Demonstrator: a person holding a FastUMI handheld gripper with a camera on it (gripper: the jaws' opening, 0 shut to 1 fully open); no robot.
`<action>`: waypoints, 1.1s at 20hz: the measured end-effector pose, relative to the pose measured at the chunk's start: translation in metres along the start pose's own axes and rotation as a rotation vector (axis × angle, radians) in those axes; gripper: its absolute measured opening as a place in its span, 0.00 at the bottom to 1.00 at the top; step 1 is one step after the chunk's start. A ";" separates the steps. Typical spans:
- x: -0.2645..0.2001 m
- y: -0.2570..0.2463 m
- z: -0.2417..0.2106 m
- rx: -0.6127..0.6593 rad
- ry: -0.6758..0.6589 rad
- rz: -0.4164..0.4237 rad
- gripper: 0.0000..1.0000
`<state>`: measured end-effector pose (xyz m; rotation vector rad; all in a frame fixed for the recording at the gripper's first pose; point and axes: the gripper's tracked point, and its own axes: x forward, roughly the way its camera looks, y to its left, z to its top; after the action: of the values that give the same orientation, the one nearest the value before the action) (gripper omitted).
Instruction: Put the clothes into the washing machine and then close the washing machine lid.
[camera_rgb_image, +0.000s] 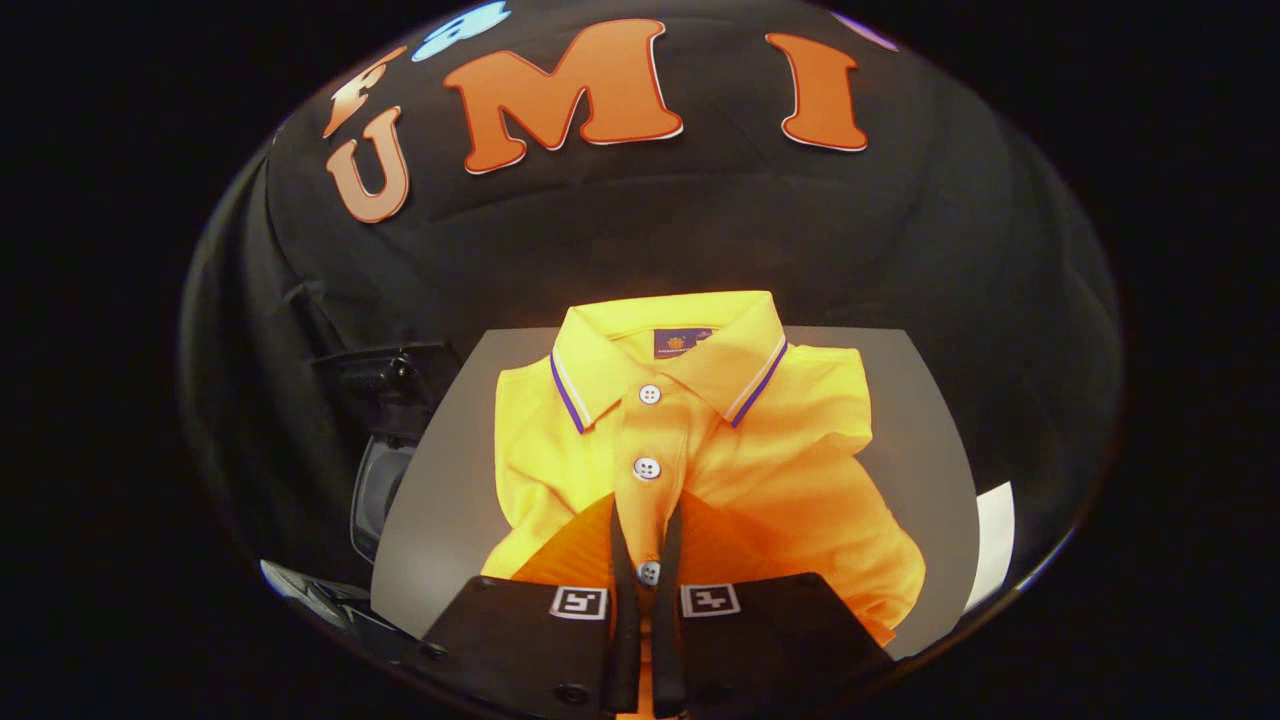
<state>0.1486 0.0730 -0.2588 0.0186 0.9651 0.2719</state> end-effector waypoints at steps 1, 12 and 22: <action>0.000 -0.001 0.001 0.021 -0.008 0.005 0.13; -0.001 0.010 0.015 0.128 -0.231 0.027 0.09; -0.044 0.053 0.076 0.272 -0.654 0.216 0.08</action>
<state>0.1751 0.1220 -0.1729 0.4376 0.3405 0.3048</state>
